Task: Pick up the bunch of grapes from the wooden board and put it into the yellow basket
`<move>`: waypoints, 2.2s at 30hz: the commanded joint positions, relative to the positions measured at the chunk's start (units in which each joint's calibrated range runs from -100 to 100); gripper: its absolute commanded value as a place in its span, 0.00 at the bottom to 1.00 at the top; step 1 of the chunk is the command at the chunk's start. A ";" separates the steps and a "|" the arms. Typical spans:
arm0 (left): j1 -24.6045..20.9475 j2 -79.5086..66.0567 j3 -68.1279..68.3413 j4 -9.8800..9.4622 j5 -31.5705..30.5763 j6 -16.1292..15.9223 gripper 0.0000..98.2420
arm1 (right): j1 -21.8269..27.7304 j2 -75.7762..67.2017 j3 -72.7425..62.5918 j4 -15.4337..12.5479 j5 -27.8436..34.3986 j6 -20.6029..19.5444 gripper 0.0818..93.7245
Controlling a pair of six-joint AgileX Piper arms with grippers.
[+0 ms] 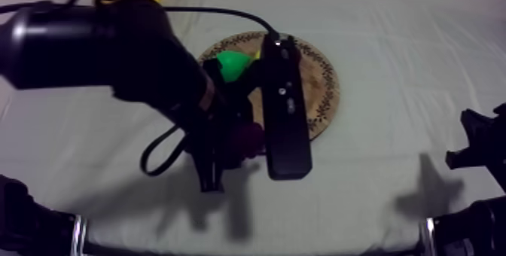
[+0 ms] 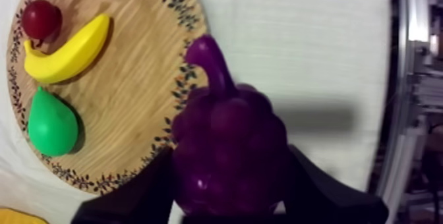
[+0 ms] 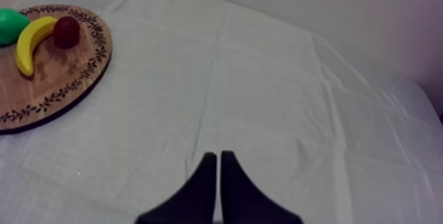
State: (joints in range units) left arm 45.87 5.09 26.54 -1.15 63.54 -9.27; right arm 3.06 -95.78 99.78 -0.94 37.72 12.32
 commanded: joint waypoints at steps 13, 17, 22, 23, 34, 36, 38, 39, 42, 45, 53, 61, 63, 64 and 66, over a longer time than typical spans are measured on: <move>-8.92 -18.25 -2.74 3.26 4.22 0.24 0.40 | 0.01 0.02 -0.01 -0.01 0.02 0.01 0.00; -14.78 -17.82 -5.23 3.41 4.53 0.06 0.40 | 0.01 0.02 -0.01 -0.01 0.02 0.01 0.00; -22.03 -16.47 -7.24 3.29 3.95 0.28 0.39 | 0.01 0.02 -0.01 -0.01 0.02 0.01 0.00; -23.44 -16.32 -7.34 3.27 3.85 0.40 0.39 | 0.01 0.02 -0.01 -0.01 0.02 0.01 0.00; -36.44 -14.79 -0.56 3.18 0.51 1.54 0.39 | 0.01 0.02 -0.01 -0.01 0.02 0.01 0.00; -37.64 -13.74 -0.35 3.18 0.08 1.66 0.39 | 0.01 0.02 -0.01 -0.01 0.02 0.01 0.00; -38.39 -12.41 -1.15 3.17 -0.15 1.84 0.39 | 0.01 0.02 -0.01 -0.01 0.02 0.01 0.00; -38.65 -11.65 -1.87 3.14 -0.22 1.96 0.39 | 0.01 0.02 -0.01 -0.01 0.02 0.01 0.00; -39.23 -8.77 -5.58 3.03 0.34 2.33 0.39 | 0.01 0.02 -0.01 -0.01 0.02 0.01 0.00; -39.66 -5.02 -10.99 2.90 1.79 2.67 0.39 | 0.01 0.02 -0.01 -0.01 0.02 0.01 0.00; -41.37 8.19 -28.65 3.13 5.05 2.67 0.40 | 0.01 0.02 -0.01 -0.01 0.02 0.01 0.00; -42.52 22.48 -43.71 3.57 6.14 2.46 0.40 | 0.01 0.02 -0.01 -0.01 0.02 0.01 0.00; -42.62 25.80 -46.58 3.62 6.16 2.51 0.40 | 0.01 0.02 -0.01 -0.01 0.02 0.01 0.00; -42.65 27.35 -47.84 3.65 6.17 2.54 0.40 | 0.01 0.02 -0.01 -0.01 0.02 0.01 0.00; -42.69 30.31 -50.04 3.76 6.09 2.58 0.40 | 0.01 0.02 -0.01 -0.01 0.02 0.01 0.00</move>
State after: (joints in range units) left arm 3.20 31.65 -20.37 2.51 69.64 -6.72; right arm 3.06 -95.78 99.78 -0.94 37.72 12.32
